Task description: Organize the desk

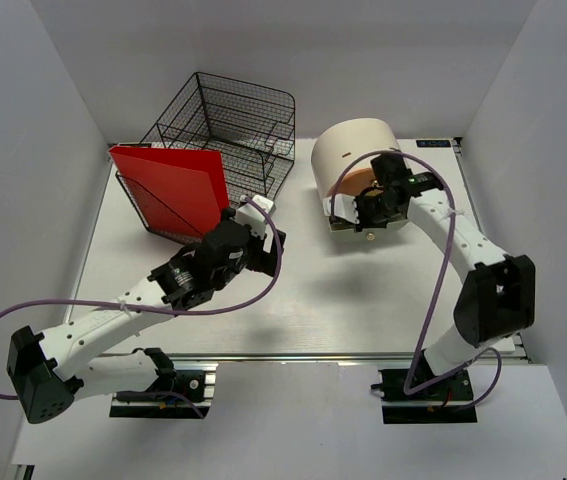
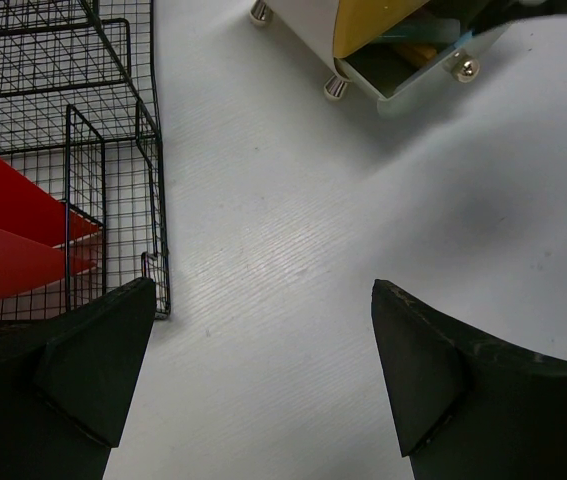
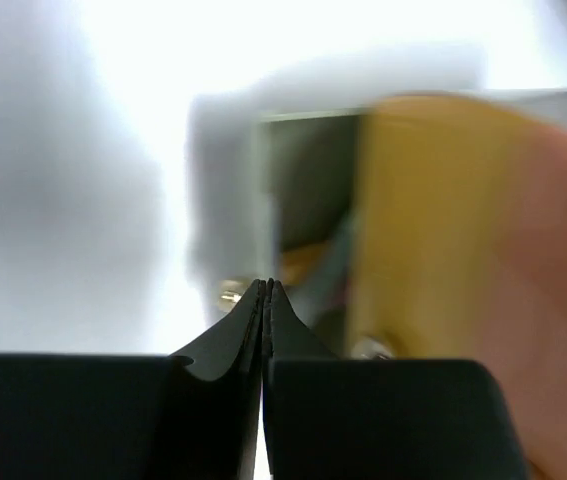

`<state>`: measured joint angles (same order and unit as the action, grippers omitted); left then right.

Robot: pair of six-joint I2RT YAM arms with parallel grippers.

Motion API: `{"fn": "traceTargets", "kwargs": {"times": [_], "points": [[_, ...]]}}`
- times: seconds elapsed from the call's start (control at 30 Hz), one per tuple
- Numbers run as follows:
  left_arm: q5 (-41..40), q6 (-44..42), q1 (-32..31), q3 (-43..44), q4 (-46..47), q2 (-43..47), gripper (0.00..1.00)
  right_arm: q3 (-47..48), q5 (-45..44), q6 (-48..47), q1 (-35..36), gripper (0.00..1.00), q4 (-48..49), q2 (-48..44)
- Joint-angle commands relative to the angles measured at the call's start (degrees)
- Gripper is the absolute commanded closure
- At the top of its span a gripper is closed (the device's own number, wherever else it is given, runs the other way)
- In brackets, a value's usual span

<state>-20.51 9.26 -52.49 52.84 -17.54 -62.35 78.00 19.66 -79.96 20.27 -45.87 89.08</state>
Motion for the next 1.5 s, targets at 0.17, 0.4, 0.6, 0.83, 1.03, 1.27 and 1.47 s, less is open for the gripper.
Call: {"fn": "traceTargets", "kwargs": {"times": [0.17,0.4,0.6,0.83,1.03,1.27,1.47], "points": [[0.3,-0.4,0.1,-0.8,1.0,1.9,0.02,-4.3,-2.9,-0.8,0.0,1.0,-0.8,5.1],[0.4,-0.5,0.1,-1.0,1.1,1.9,0.02,-13.9,-10.6,6.0,0.6,1.0,23.3,2.3],[0.2,-0.4,0.1,-0.9,0.9,1.9,0.02,-21.1,-15.8,8.4,1.0,1.0,39.8,1.7],[0.4,-0.5,0.1,-1.0,1.0,1.8,0.02,-22.7,-18.9,12.5,1.6,1.0,50.3,2.1],[0.2,-0.6,0.1,-1.0,1.0,1.9,0.02,-22.0,-21.8,13.6,2.2,1.0,52.0,3.6],[0.5,-0.7,0.1,-1.2,1.3,2.5,0.02,-18.8,1.9,14.2,1.5,1.0,22.5,-3.2],[1.4,-0.8,0.1,-1.3,1.6,3.0,0.02,-17.4,13.1,34.1,-0.7,0.54,21.0,-12.4]]}}
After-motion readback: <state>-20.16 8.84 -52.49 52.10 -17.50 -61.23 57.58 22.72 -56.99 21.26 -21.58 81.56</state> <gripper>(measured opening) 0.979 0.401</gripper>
